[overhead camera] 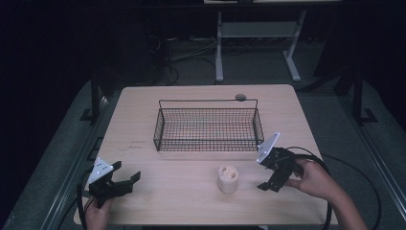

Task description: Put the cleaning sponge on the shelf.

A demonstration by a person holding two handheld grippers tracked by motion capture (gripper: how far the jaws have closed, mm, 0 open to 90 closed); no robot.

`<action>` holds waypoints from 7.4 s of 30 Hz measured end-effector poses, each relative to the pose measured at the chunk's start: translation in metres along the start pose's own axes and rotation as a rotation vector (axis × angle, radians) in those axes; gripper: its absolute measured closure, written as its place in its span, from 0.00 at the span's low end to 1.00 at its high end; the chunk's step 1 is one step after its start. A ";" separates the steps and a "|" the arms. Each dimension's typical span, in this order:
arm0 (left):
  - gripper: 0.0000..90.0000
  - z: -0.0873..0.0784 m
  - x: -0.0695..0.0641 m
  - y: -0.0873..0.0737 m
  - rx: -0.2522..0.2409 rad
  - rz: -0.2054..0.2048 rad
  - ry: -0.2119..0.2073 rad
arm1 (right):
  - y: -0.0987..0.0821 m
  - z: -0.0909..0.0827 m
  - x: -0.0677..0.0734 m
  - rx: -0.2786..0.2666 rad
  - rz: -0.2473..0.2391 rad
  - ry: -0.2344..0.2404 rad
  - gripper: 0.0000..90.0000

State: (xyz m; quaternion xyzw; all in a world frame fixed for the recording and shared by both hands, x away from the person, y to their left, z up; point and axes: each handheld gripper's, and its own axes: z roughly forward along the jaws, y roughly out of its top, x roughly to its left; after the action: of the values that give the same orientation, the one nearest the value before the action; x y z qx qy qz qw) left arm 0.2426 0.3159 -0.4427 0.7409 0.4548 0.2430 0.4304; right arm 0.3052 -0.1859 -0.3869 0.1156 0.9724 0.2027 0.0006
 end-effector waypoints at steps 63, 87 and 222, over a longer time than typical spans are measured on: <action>0.15 -0.003 0.005 0.000 -0.012 -0.017 0.005 | 0.094 0.026 0.000 0.105 -0.184 0.083 0.17; 0.15 -0.004 0.006 -0.001 -0.012 -0.018 0.009 | 0.102 0.041 -0.001 0.157 -0.209 0.127 0.32; 0.16 -0.003 0.011 -0.001 -0.017 -0.033 0.010 | 0.179 0.022 -0.168 0.194 -0.049 0.066 0.33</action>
State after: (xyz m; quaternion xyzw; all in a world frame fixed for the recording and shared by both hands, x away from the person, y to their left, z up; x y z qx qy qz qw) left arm 0.2446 0.3273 -0.4423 0.7284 0.4671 0.2433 0.4383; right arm 0.5102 -0.0558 -0.3445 0.0847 0.9894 0.1113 -0.0377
